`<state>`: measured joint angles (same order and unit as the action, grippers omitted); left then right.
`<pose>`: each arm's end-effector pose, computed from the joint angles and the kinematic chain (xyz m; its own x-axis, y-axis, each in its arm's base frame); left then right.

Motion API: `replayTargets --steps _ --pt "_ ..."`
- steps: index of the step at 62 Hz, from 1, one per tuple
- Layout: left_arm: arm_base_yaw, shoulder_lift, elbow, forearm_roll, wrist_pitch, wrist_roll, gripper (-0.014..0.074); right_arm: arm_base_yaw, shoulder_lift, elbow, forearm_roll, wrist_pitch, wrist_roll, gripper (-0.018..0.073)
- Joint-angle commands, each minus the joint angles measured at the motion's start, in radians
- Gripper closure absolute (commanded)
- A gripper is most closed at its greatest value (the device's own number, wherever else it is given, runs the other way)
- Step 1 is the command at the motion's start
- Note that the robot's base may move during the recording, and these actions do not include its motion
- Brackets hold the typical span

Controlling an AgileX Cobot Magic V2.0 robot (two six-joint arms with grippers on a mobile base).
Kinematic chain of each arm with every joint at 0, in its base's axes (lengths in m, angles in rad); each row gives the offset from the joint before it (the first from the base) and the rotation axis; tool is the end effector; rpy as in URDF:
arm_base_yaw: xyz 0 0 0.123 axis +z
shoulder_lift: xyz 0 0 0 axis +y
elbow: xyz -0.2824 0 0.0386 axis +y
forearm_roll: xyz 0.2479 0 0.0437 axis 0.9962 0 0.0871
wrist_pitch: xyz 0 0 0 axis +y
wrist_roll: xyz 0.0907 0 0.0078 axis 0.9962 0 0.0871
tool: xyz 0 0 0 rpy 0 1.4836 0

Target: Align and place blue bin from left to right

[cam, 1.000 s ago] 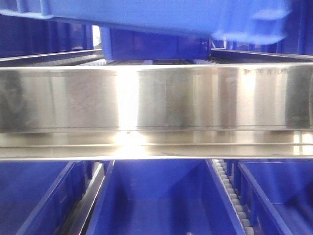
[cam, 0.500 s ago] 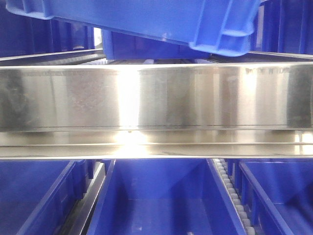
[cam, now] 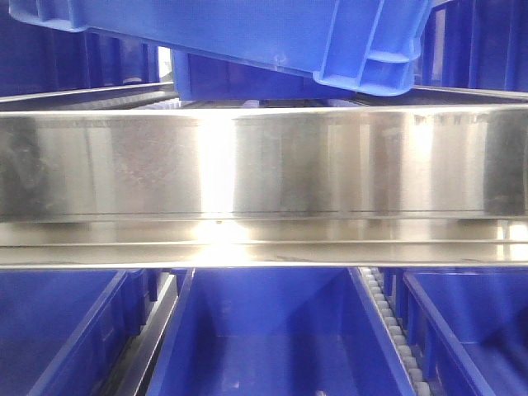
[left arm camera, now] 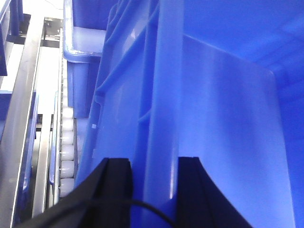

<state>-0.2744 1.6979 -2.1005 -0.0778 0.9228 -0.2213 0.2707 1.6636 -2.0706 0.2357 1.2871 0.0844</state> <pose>0.3522 -0.1050 0.4974 -0.4743 -0.1414 -0.8689 0.2063 0.9417 -0.2658 0.3198 0.1100 0.4761 -0.7359 -0.0516 -0.6752 -0.3058 0.9149 0.2634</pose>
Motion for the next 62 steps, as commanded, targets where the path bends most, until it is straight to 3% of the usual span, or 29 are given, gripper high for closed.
replayTargets --steps 1,62 --pt "-0.017 -0.023 -0.019 -0.116 -0.163 -0.019 0.0583 0.016 -0.024 -0.012 0.107 -0.066 -0.030 0.0638" --pt "-0.017 -0.023 -0.019 -0.116 -0.163 -0.019 0.0583 0.016 -0.021 -0.012 0.107 -0.071 -0.030 0.0638"
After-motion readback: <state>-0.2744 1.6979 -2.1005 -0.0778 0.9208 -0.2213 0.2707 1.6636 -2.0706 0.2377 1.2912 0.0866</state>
